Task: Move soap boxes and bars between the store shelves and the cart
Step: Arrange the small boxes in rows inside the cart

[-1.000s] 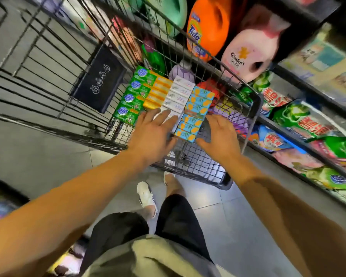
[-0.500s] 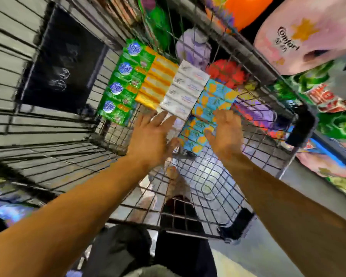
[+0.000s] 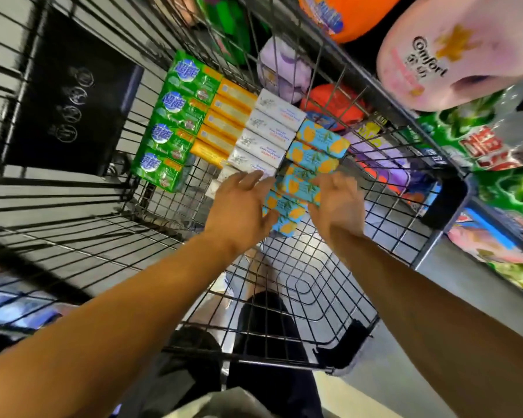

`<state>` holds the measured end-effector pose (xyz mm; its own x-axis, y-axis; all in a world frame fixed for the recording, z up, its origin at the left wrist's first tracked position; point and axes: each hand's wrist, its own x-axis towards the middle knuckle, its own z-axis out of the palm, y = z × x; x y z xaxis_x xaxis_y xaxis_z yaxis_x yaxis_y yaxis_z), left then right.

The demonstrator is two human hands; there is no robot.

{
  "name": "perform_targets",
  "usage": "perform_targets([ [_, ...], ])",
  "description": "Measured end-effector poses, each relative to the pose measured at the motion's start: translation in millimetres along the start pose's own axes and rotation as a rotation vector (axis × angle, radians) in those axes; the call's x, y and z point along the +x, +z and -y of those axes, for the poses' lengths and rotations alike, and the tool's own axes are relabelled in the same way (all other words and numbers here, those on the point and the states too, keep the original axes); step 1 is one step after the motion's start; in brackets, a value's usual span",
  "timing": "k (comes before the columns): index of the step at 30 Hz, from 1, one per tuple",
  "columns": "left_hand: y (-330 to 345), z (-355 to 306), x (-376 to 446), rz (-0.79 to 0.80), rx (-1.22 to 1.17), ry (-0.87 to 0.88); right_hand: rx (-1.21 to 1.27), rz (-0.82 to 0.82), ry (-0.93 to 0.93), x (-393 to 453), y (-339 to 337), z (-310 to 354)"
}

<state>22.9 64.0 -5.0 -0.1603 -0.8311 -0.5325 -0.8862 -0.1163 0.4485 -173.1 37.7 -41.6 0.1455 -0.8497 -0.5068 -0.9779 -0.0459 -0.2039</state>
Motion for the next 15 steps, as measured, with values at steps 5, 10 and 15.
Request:
perform_targets([
  [5, -3.9, -13.5, 4.9, 0.030, 0.002, 0.042, 0.233, 0.132, 0.073, -14.3, -6.4, -4.2],
  [10, -9.4, -20.9, 4.9, 0.193, -0.155, 0.046, 0.605, 0.206, -0.001, -28.8, -29.9, -7.9],
  [15, -15.7, -10.0, 4.2, 0.215, -0.276, 0.075, 0.852, 0.214, -0.057, -26.9, -33.1, -5.7],
])
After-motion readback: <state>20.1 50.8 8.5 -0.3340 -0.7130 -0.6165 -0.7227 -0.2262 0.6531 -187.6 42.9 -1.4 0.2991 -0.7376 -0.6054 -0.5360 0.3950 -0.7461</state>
